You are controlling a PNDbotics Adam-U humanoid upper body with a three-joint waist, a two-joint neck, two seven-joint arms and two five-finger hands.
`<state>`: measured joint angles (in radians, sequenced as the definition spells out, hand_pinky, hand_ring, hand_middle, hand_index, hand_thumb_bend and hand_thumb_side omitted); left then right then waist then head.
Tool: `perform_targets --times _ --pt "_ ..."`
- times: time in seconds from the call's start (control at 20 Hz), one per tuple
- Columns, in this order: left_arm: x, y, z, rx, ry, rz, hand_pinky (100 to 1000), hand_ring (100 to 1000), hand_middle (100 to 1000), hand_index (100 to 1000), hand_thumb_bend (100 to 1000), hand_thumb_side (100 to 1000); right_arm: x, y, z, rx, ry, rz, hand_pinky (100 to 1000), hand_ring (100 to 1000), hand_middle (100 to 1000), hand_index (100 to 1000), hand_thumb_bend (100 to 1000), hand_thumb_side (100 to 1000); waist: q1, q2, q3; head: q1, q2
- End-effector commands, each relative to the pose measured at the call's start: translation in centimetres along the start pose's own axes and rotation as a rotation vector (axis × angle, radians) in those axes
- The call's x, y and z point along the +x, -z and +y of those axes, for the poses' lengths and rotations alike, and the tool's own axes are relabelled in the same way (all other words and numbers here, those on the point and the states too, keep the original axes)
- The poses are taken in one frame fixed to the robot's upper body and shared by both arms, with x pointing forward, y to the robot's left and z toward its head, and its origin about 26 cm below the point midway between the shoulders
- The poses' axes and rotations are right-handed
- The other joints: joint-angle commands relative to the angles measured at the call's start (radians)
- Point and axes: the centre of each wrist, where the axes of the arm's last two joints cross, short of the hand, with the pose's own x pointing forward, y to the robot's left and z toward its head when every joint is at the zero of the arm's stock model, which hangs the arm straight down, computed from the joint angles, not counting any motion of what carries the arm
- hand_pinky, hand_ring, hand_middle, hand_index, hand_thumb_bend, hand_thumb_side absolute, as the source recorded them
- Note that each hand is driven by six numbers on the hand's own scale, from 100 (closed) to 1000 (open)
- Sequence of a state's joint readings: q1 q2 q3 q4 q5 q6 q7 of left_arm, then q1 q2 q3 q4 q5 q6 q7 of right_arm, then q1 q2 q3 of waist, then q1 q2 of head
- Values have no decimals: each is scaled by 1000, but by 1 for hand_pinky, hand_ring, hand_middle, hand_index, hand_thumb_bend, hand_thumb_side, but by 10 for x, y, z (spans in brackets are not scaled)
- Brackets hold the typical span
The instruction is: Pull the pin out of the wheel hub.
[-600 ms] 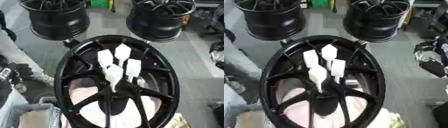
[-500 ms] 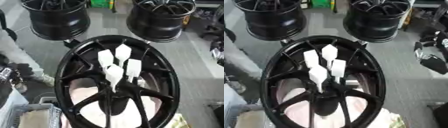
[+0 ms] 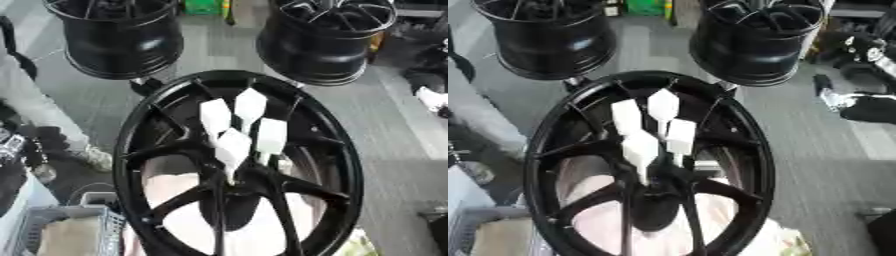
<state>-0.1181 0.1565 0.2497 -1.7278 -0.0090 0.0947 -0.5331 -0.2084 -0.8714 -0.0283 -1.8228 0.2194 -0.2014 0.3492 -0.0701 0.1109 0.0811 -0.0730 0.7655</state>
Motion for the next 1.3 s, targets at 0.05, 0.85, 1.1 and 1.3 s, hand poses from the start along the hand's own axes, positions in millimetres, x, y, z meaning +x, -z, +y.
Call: perform_targets --times 0.05,0.85,1.1,1.3 --pt "8 1 4 -12 34 -12 698 728 659 761 100 852 16 8 -21 141 -75 -63 757 823 870 988 256 447 0 -13 2 0 5" --pt "8 2 3 -31 40 -12 698 727 659 761 100 851 61 53 -39 447 -243 -228 778 856 899 1000 290 455 -4 -14 21 -10 5" --pt "8 3 3 -35 39 -11 698 727 659 761 100 850 63 66 -36 488 -236 -250 775 853 895 1000 280 465 -5 -15 25 -12 5" --pt "8 3 3 -37 39 -12 698 727 659 761 100 851 66 77 -32 520 -233 -281 774 852 893 1000 271 474 -6 -15 27 -14 5"
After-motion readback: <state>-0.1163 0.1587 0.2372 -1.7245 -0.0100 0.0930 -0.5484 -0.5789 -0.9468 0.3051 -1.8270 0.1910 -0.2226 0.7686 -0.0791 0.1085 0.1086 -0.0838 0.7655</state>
